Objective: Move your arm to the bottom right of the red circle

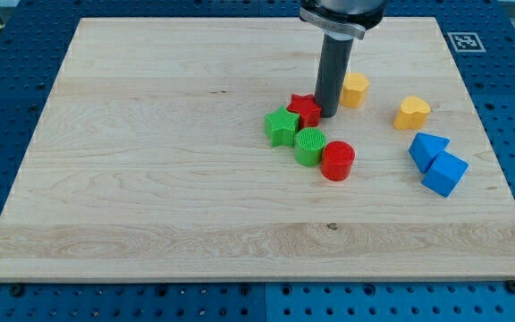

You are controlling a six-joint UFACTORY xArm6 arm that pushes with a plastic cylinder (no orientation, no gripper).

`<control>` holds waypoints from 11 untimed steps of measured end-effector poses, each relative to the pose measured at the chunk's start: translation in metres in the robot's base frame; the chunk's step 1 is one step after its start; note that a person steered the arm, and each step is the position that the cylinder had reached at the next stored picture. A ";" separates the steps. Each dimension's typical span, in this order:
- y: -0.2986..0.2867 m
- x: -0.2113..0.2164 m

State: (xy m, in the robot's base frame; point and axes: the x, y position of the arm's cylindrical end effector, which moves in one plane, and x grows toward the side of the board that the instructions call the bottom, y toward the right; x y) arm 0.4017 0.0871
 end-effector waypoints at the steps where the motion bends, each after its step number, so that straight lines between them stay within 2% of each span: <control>1: 0.016 0.008; 3: 0.035 0.054; 5: 0.055 0.070; 8: 0.066 0.177; 9: 0.057 0.200; 11: 0.029 0.166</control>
